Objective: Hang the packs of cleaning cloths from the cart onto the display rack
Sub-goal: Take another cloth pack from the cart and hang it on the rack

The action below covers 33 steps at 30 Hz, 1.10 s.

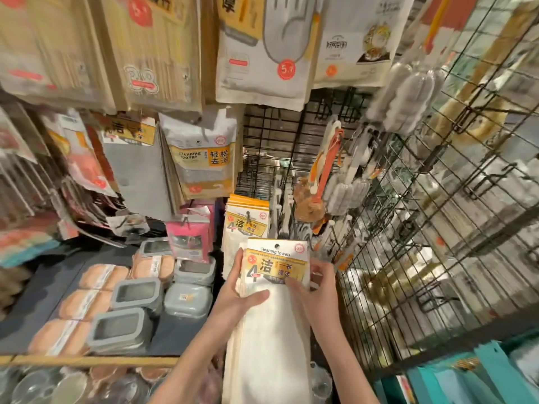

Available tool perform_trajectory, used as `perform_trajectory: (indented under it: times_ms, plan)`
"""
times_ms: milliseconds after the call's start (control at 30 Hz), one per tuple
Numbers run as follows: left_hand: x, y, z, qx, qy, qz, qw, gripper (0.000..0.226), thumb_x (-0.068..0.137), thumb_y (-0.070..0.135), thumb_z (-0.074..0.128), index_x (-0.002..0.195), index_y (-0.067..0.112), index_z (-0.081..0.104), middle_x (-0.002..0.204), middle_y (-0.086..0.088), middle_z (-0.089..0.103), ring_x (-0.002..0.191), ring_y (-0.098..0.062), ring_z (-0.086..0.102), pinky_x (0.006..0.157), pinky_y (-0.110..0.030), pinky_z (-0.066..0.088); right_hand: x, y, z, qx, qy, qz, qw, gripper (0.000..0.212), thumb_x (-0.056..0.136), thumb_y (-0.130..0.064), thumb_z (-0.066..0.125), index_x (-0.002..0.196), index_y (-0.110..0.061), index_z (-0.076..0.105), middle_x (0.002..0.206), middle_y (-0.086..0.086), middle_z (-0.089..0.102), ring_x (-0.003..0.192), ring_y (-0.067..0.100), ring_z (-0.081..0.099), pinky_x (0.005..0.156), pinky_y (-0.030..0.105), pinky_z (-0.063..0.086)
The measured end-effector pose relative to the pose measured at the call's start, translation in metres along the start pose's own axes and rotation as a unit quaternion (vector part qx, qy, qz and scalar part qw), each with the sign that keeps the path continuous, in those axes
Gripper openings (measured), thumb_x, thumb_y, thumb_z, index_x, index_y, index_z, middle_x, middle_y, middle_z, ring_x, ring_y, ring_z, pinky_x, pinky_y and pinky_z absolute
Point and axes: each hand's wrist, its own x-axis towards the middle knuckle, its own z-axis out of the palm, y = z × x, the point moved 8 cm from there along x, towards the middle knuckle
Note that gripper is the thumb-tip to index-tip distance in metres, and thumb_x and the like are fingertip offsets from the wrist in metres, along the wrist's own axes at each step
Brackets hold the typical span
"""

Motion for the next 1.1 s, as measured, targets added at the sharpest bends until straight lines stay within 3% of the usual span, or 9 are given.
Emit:
perform_trajectory:
  times_ms: [67,167,367,500,633,733,800,867,1100]
  plan:
    - [0.004,0.004,-0.004,0.018,0.001,0.007,1.0,0.11,0.06,0.016,0.083,0.147,0.042,0.022,0.132,0.02,0.057,0.121,0.001,0.054,0.098,-0.022,0.046,0.011,-0.001,0.003,0.007,-0.005,0.02,1.0,0.044,0.072,-0.009,0.078,0.093,-0.028,0.044,0.096,0.006,0.058,0.086,0.023,0.058,0.068,0.025,0.047]
    - [0.005,0.007,-0.009,0.029,0.004,0.014,0.999,0.109,0.067,0.007,0.084,0.149,0.039,0.02,0.137,0.018,0.052,0.116,0.012,0.052,0.083,-0.006,0.044,0.022,0.0,0.009,-0.022,-0.041,0.043,0.998,0.04,0.075,-0.011,0.076,0.097,-0.026,0.047,0.095,0.016,0.065,0.08,0.029,0.059,0.068,0.036,0.048]
    - [0.002,0.015,-0.02,0.028,0.045,0.019,0.998,0.09,0.084,0.009,0.071,0.149,0.04,0.018,0.135,0.015,0.052,0.098,0.025,0.052,0.071,0.002,0.041,0.03,0.002,0.023,-0.018,-0.075,0.042,0.996,0.035,0.08,-0.005,0.07,0.106,-0.015,0.048,0.083,-0.006,0.066,0.079,0.017,0.063,0.062,0.019,0.046]
    - [0.0,0.017,-0.038,0.013,0.096,0.011,0.995,0.077,0.088,0.026,0.066,0.143,0.056,0.021,0.138,0.022,0.046,0.122,0.005,0.045,0.082,-0.003,0.039,0.034,0.007,0.021,0.044,-0.056,0.045,0.996,0.038,0.084,0.002,0.064,0.11,-0.015,0.042,0.09,-0.012,0.06,0.084,0.006,0.06,0.065,0.014,0.048]
    - [0.001,0.017,-0.056,0.035,0.111,0.008,0.993,0.082,0.086,0.021,0.071,0.135,0.068,0.024,0.143,0.023,0.043,0.132,-0.003,0.043,0.108,-0.03,0.038,0.04,0.005,0.024,0.062,-0.065,-0.018,0.996,0.05,0.081,0.014,0.06,0.114,-0.018,0.04,0.107,-0.015,0.052,0.091,-0.004,0.06,0.066,0.012,0.05]
    - [-0.003,0.015,-0.068,0.047,0.128,0.006,0.991,0.089,0.088,0.005,0.066,0.139,0.063,0.022,0.137,0.028,0.044,0.131,-0.003,0.043,0.102,-0.023,0.04,0.046,0.013,0.039,0.068,-0.099,-0.015,0.993,0.043,0.084,0.013,0.057,0.106,-0.023,0.051,0.12,-0.004,0.054,0.105,0.006,0.057,0.072,0.012,0.048]
    - [-0.008,0.017,-0.078,0.047,0.148,0.007,0.988,0.088,0.089,0.001,0.063,0.142,0.058,0.021,0.13,0.034,0.043,0.132,-0.001,0.04,0.097,-0.018,0.039,0.052,0.018,0.047,0.077,-0.104,0.004,0.992,0.037,0.086,0.012,0.055,0.107,-0.018,0.053,0.121,-0.002,0.054,0.1,0.001,0.056,0.071,0.01,0.048]
    - [-0.013,0.018,-0.09,0.049,0.163,0.008,0.985,0.087,0.09,0.001,0.062,0.144,0.055,0.02,0.126,0.039,0.039,0.133,0.001,0.035,0.102,-0.024,0.036,0.06,0.02,0.058,0.092,-0.115,0.011,0.989,0.035,0.086,0.014,0.053,0.109,-0.012,0.053,0.116,-0.007,0.053,0.096,0.001,0.056,0.067,0.01,0.048]
    - [-0.032,0.024,-0.12,0.07,0.228,0.014,0.971,0.084,0.092,0.003,0.058,0.146,0.053,0.016,0.138,0.028,0.03,0.125,0.002,0.03,0.094,-0.026,0.032,0.09,0.013,0.097,0.049,-0.154,-0.029,0.986,0.032,0.086,0.016,0.049,0.115,0.002,0.049,0.112,-0.015,0.045,0.096,-0.005,0.053,0.073,0.005,0.046]
